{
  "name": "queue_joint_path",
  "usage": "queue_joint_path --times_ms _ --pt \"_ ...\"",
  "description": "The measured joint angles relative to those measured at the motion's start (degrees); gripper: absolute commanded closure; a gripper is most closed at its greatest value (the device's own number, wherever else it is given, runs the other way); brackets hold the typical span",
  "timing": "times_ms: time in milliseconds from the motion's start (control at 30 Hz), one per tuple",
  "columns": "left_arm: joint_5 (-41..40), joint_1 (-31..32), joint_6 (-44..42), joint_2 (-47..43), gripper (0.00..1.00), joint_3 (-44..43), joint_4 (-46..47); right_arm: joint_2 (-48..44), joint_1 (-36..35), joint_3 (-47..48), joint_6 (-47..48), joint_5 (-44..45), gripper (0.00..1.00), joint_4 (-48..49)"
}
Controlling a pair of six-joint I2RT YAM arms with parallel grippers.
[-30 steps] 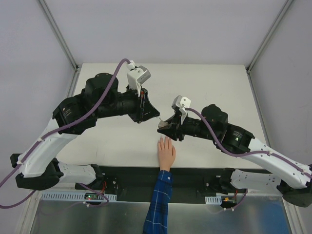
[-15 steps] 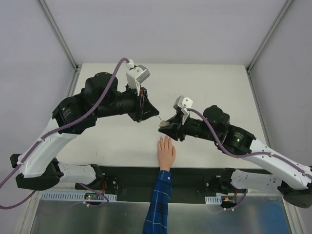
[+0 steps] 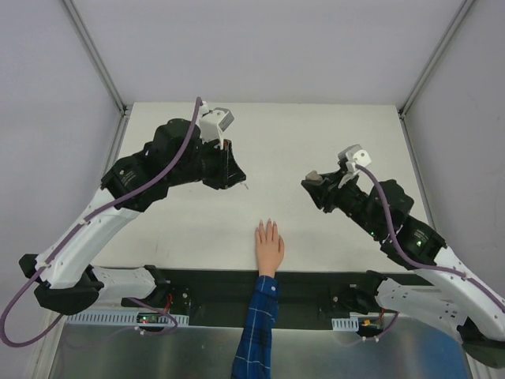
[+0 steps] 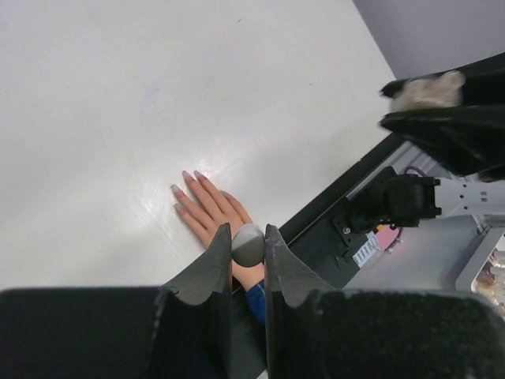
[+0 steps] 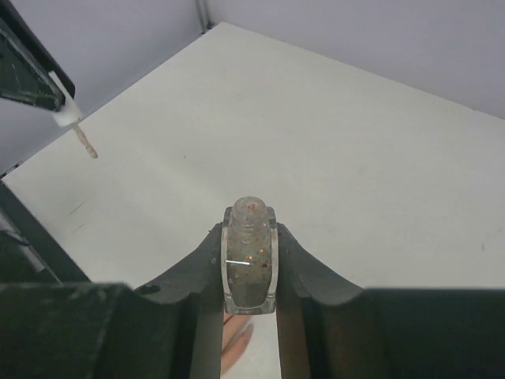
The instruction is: Paint the nails
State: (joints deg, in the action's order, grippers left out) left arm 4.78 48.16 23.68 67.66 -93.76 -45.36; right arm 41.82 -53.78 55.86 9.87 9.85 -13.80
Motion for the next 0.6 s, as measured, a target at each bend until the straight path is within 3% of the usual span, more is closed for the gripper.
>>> queue_joint_path --times_ms 167,367,600 --pt "1.8 -2.6 2.4 4.8 1.00 3.9 2.6 -2.0 9.1 0.2 -0.4 -0.5 1.00 -1.9" --pt "8.5 -5.6 3.8 17.8 1.00 5.0 6.4 2.0 19.8 2.9 -0.3 -5.9 1.00 -4.0" --pt "16.0 -10.2 3.3 31.4 1.00 3.1 7.5 4.6 22.7 7.9 0.7 -4.2 1.00 -5.6"
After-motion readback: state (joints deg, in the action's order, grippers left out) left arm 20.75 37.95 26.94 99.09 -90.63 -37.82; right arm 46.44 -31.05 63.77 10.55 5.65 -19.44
